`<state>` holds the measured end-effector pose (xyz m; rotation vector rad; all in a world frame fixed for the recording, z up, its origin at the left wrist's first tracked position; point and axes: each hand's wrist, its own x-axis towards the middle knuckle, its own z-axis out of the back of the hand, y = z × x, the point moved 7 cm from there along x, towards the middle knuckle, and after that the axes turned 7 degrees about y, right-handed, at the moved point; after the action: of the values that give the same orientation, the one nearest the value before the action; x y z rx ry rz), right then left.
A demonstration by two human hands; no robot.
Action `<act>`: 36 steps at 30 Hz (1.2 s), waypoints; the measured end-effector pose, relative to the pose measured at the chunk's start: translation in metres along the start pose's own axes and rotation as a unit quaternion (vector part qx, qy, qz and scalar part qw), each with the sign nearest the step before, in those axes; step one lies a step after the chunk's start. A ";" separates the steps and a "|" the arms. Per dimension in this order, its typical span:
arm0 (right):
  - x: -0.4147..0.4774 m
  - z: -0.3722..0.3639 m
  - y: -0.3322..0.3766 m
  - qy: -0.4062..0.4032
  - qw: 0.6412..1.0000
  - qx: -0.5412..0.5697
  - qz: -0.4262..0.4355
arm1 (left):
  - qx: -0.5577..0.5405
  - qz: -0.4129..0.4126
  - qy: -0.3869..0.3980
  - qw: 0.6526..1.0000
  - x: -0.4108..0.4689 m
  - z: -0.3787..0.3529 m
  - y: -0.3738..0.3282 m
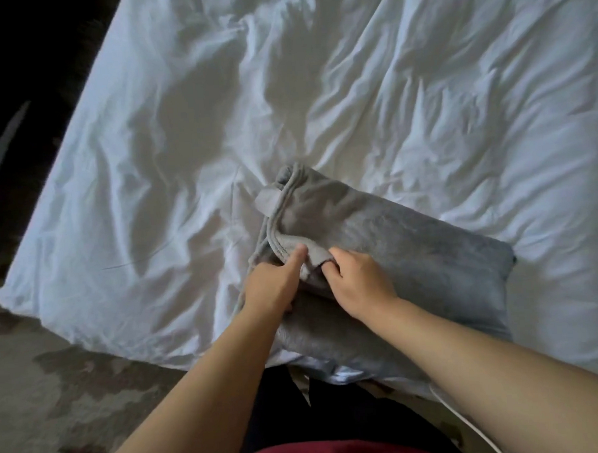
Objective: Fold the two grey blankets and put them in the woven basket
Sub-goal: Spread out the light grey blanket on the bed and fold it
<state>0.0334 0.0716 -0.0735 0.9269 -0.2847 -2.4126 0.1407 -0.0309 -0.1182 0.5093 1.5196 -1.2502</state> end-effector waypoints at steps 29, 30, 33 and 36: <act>-0.066 0.004 -0.140 -0.020 0.960 -0.204 -0.190 | 0.178 -0.185 -0.199 0.946 -0.018 0.039 -0.033; -0.073 0.008 -0.154 -0.021 0.957 -0.197 -0.213 | 0.177 -0.166 -0.206 0.948 -0.020 0.041 -0.030; -0.095 0.022 -0.194 -0.010 0.941 -0.207 -0.268 | 0.208 -0.079 -0.189 0.957 -0.014 0.039 -0.026; -0.112 0.035 -0.229 0.016 0.930 -0.242 -0.277 | 0.272 -0.011 -0.223 0.936 -0.016 0.036 -0.030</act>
<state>-0.0136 0.3250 -0.0701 0.8892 0.6502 -2.7577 0.1377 -0.0695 -0.0868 0.5138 0.7927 -1.6800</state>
